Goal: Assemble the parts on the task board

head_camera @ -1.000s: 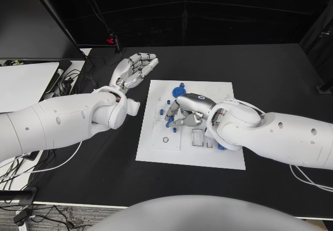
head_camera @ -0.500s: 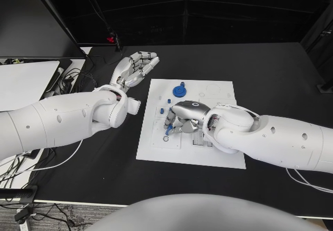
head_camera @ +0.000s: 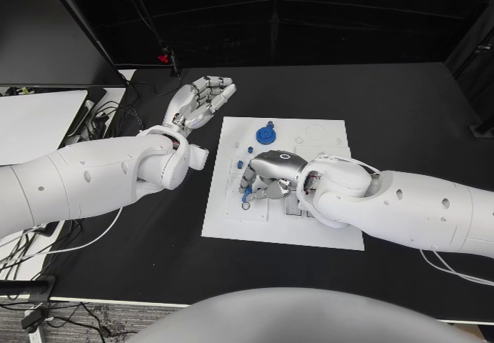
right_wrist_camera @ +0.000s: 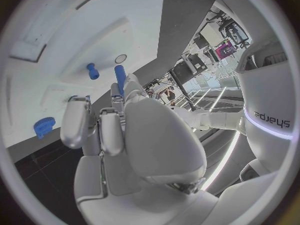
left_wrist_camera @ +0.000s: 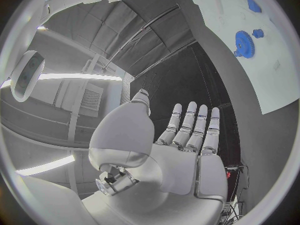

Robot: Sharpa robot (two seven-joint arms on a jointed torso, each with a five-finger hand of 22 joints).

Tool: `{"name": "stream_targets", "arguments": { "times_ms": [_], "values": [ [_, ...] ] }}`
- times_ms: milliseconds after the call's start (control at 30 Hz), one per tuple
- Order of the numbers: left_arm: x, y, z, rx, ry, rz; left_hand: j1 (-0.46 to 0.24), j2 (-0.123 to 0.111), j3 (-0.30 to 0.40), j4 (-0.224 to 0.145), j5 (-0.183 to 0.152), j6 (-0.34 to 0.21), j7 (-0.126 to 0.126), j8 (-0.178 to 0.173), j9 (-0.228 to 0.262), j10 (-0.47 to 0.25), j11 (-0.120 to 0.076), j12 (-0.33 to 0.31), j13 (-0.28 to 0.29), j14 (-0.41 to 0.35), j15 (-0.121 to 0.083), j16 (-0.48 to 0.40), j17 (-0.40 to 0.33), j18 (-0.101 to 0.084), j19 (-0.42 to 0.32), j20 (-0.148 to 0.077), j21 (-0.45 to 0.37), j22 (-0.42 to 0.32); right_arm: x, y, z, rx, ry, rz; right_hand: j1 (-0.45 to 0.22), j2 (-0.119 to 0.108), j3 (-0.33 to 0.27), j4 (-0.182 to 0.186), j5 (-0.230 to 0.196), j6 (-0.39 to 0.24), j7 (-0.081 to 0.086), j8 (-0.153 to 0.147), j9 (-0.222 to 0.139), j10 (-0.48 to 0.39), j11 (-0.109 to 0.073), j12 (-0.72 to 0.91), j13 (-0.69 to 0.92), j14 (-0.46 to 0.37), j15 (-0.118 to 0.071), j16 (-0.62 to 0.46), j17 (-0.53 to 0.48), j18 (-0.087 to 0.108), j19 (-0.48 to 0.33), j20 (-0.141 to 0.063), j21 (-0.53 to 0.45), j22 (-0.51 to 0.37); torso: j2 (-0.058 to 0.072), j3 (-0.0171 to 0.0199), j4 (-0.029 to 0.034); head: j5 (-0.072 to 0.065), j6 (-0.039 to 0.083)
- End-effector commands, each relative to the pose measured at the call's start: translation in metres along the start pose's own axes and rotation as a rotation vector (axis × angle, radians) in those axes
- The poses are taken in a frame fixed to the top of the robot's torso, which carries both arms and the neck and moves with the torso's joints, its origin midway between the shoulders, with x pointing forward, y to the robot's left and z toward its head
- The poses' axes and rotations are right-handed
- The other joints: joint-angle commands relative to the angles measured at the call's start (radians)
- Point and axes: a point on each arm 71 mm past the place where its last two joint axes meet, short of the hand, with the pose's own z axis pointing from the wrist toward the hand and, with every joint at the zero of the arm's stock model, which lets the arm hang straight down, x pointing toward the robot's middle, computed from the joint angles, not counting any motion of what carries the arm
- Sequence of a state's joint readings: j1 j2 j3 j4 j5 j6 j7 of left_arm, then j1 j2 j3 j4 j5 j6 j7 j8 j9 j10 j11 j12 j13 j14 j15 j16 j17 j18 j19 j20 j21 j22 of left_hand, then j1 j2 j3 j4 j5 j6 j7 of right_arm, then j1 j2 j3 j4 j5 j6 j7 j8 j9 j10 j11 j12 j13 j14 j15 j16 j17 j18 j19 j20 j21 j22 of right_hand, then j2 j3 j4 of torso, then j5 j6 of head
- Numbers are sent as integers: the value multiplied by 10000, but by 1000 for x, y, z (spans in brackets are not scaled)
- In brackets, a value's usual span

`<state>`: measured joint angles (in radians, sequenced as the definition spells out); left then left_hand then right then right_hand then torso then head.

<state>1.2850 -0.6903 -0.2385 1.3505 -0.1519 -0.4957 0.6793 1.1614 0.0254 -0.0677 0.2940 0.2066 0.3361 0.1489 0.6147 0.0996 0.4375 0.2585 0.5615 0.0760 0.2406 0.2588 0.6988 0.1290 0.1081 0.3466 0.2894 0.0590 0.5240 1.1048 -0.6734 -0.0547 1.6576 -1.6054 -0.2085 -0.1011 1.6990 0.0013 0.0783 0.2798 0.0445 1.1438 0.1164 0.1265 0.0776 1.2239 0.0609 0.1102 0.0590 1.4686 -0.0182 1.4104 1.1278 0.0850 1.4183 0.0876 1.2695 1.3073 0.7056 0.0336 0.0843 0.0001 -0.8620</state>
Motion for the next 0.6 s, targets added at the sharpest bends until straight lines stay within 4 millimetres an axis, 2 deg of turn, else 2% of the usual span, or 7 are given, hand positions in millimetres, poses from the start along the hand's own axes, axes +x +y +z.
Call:
{"name": "stream_targets", "arguments": {
  "times_ms": [33,233,600],
  "values": [
    [1,-10,0,1278,43,-54,0,94,-63,-23,68,-71,1456,31,-9,-57,-15,36,-9,-72,-14,62,-11,-183,45,23,59,-10,2,2,1,-109,324,-213,46,27,67,12,34,-2,83,8,-1,21,22,-37,8,295,13,15,0,-17,-1,-1,8,159,-8,-1,-2,14,-21],
    [0,-10,0,1273,36,-50,0,94,-63,-23,68,-71,1456,31,-9,-57,-15,36,-9,-72,-14,62,-11,-183,45,23,59,-10,4,2,1,-75,652,-305,47,16,73,14,34,-16,95,-14,-9,10,34,-79,8,289,23,1,-34,-14,-10,7,-7,148,-1,0,10,25,-47],
    [-1,-10,0,1262,15,-34,12,113,-82,-22,88,-78,1456,49,-19,-63,-15,60,-17,-74,-14,82,-29,-183,42,23,58,-21,7,5,5,-10,890,-487,38,18,79,23,34,-29,107,-33,-15,8,44,-109,9,289,31,3,-25,-9,-20,14,-27,133,-2,1,-3,32,-66]
  ]
}}
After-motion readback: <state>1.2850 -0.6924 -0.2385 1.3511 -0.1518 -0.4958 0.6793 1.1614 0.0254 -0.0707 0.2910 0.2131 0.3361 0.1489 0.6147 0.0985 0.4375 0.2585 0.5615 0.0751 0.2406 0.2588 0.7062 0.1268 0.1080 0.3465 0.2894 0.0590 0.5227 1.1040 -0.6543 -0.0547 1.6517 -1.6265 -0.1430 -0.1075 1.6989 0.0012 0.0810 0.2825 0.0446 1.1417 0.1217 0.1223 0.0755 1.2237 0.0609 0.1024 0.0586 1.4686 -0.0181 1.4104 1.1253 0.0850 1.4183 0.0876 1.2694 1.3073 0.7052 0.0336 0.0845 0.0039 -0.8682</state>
